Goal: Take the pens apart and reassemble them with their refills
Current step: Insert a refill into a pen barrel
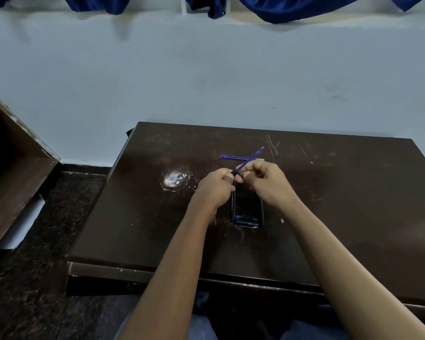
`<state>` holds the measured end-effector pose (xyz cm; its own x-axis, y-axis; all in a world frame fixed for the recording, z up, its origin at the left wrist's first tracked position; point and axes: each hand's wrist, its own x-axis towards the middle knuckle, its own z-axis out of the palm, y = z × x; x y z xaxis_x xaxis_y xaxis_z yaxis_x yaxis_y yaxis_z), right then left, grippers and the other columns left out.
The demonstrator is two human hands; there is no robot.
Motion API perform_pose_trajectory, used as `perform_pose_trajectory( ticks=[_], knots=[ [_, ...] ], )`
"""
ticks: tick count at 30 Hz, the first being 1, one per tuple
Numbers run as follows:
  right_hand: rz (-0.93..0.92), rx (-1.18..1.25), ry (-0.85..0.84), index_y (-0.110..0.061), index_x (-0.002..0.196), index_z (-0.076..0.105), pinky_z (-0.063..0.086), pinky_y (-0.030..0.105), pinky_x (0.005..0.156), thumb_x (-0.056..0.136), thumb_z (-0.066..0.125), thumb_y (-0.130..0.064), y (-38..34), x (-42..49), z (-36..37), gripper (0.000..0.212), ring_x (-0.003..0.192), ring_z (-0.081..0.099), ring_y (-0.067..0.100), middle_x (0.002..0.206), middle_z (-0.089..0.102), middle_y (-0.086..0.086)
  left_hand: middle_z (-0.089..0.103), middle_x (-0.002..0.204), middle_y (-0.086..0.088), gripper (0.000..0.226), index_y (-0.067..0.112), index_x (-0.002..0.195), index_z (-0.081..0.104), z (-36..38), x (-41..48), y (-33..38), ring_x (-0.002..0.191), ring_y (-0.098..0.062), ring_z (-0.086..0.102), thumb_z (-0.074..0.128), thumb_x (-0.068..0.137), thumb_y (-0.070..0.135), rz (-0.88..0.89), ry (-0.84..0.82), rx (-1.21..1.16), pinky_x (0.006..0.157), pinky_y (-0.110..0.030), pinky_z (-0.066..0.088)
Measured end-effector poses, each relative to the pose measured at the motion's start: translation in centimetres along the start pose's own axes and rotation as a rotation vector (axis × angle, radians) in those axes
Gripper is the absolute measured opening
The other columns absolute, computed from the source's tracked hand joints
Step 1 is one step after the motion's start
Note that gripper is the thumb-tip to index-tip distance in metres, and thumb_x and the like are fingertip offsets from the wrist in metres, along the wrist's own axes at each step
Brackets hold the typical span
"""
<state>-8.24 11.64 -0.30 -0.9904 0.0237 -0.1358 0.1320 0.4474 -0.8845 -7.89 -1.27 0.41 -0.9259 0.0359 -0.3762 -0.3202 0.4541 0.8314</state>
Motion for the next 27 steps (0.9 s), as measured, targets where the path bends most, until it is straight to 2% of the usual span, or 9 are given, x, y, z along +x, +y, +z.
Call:
perform_pose_trajectory(
  ticks=[3,7,10,15,19,23,25,27],
  knots=[
    [0.047,-0.349,-0.095,-0.013,0.107,0.066,0.038,0.017,0.073,0.090,0.057,-0.010,0.7,0.0,0.0,0.020,0.090,0.057,0.014,0.098,0.064,0.000,0.059,0.079,0.003,0.034,0.028,0.080,0.061,-0.1,0.0,-0.1,0.074,-0.008,0.052,0.035,0.100,0.021,0.002,0.032,-0.018,0.059,-0.019,0.035],
    [0.072,-0.671,-0.325,-0.011,0.113,0.063,0.051,0.033,0.088,0.083,0.068,-0.016,1.8,-0.8,1.1,0.030,0.104,0.060,0.023,0.113,0.064,0.008,0.057,0.083,0.002,0.031,0.022,0.095,0.062,0.0,-0.1,-0.1,0.066,-0.004,0.046,0.032,0.102,0.022,-0.003,0.025,-0.021,0.056,-0.016,0.033],
    [0.098,-0.821,-0.437,-0.010,0.121,0.056,0.051,0.039,0.093,0.084,0.068,-0.017,2.1,-1.0,1.7,0.040,0.110,0.057,0.027,0.120,0.059,0.011,0.058,0.089,0.000,0.032,0.021,0.098,0.062,0.0,-0.1,0.0,0.069,-0.005,0.047,0.031,0.103,0.023,-0.015,0.022,-0.013,0.057,-0.017,0.032],
    [0.076,-0.837,-0.435,-0.010,0.119,0.057,0.053,0.038,0.089,0.085,0.066,-0.014,2.5,-1.0,2.3,0.035,0.106,0.058,0.027,0.118,0.059,0.011,0.058,0.091,0.000,0.032,0.020,0.102,0.063,-0.1,-0.2,0.1,0.069,-0.004,0.047,0.031,0.103,0.021,-0.021,0.010,-0.006,0.057,-0.016,0.032],
    [0.081,-0.845,-0.433,-0.009,0.119,0.057,0.052,0.037,0.090,0.086,0.066,-0.016,2.8,-0.7,2.4,0.035,0.108,0.057,0.026,0.119,0.058,0.011,0.059,0.095,-0.003,0.031,0.022,0.098,0.062,-0.1,-0.3,0.1,0.075,-0.005,0.048,0.031,0.103,0.021,-0.013,0.014,0.010,0.058,-0.017,0.032],
    [0.084,-0.838,-0.432,-0.010,0.115,0.059,0.052,0.038,0.090,0.086,0.065,-0.017,3.0,-0.4,2.3,0.030,0.106,0.058,0.026,0.116,0.060,0.011,0.059,0.095,-0.002,0.033,0.019,0.104,0.063,-0.2,-0.3,0.2,0.071,-0.003,0.046,0.030,0.103,0.020,-0.012,0.014,0.027,0.056,-0.015,0.032],
    [0.069,-0.802,-0.383,-0.011,0.110,0.060,0.052,0.038,0.089,0.087,0.063,-0.016,2.9,-0.2,2.0,0.024,0.103,0.059,0.025,0.113,0.061,0.010,0.059,0.095,-0.002,0.033,0.018,0.104,0.064,-0.3,-0.4,0.2,0.074,-0.005,0.049,0.031,0.103,0.019,-0.006,0.010,0.020,0.057,-0.015,0.033],
    [0.043,-0.661,-0.238,-0.011,0.099,0.062,0.051,0.032,0.083,0.086,0.062,-0.014,2.7,0.2,1.4,0.013,0.097,0.061,0.023,0.105,0.063,0.008,0.059,0.094,-0.002,0.032,0.019,0.100,0.063,-0.3,-0.4,0.1,0.083,-0.009,0.052,0.031,0.103,0.019,0.003,0.012,0.010,0.059,-0.016,0.034]
  ],
)
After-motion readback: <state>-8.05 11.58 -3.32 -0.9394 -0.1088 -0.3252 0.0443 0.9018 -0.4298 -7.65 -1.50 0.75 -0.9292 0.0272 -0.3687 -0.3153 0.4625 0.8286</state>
